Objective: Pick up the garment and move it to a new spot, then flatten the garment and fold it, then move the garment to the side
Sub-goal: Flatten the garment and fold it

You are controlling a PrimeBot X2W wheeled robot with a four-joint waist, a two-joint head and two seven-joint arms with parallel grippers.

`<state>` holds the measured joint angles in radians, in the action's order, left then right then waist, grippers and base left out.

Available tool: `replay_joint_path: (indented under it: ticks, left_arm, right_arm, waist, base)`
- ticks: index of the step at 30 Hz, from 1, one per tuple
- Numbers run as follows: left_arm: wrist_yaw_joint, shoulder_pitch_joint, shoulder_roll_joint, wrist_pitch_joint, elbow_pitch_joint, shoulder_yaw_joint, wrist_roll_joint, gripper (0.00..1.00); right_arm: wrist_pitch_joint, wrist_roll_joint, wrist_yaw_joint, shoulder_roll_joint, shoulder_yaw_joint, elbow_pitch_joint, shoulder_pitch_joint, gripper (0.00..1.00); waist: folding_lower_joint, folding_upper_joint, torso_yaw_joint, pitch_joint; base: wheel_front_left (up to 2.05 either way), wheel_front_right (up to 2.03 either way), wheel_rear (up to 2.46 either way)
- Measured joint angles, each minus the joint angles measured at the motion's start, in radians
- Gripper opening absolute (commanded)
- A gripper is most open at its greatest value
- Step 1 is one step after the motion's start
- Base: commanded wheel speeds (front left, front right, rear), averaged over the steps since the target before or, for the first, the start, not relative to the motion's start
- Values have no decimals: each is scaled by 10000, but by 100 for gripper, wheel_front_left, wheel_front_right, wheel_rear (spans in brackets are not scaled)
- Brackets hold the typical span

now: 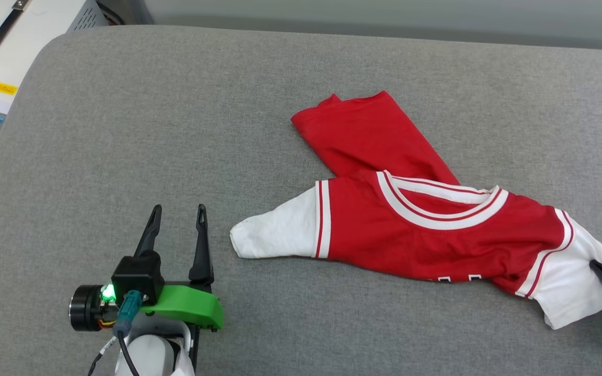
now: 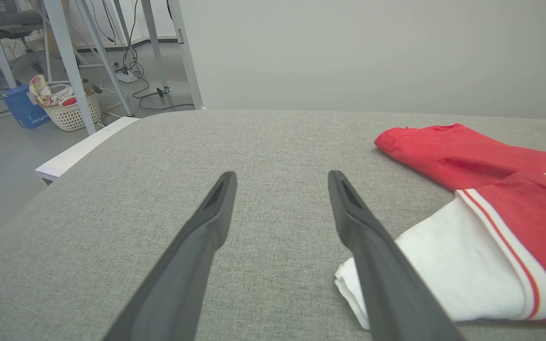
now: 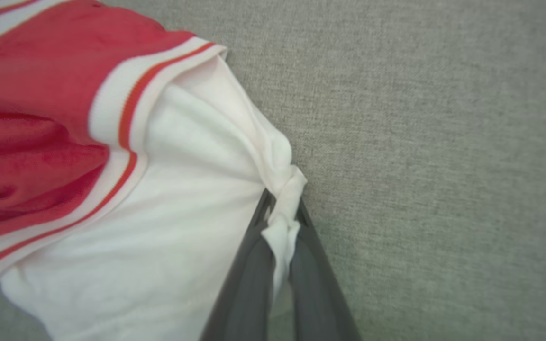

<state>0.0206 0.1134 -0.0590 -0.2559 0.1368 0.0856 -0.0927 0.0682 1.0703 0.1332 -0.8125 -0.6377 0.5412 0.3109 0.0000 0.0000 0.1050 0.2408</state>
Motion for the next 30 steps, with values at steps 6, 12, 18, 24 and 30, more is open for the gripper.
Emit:
replay_joint_path:
  ticks: [6,12,18,24,30]
  left_arm:
    - [-88,-137,12,-2,100,-134,98,100]
    - [-182,-328,6,0,33,-320,151,100]
    - [-493,-325,-107,0,-217,-458,215,100]
    - [-1087,248,-742,-2,-288,-416,213,100]
    - [-1459,2000,-1820,755,261,554,-368,100]
  right_arm:
    - [-1703,-1024,-10,378,483,201,12,100]
    - [-2997,-2403,-13,777,1776,48,-12,100]
    - [-3210,-4543,-15,2034,4098,-1237,-557,100]
    - [-3239,-6596,-15,3666,5762,-3179,-1941,100]
    - [-3135,-7444,-15,4612,6203,-4155,-2945,100]
  waist:
    - [0,0,-36,-395]
    - [0,0,-130,-848]
    - [0,0,-284,-1176]
    - [0,0,-362,-1237]
    - [0,0,-428,-1153]
  base:
    - [0,0,0]
    - [0,0,0]
    - [0,0,0]
    - [0,0,0]
    - [0,0,0]
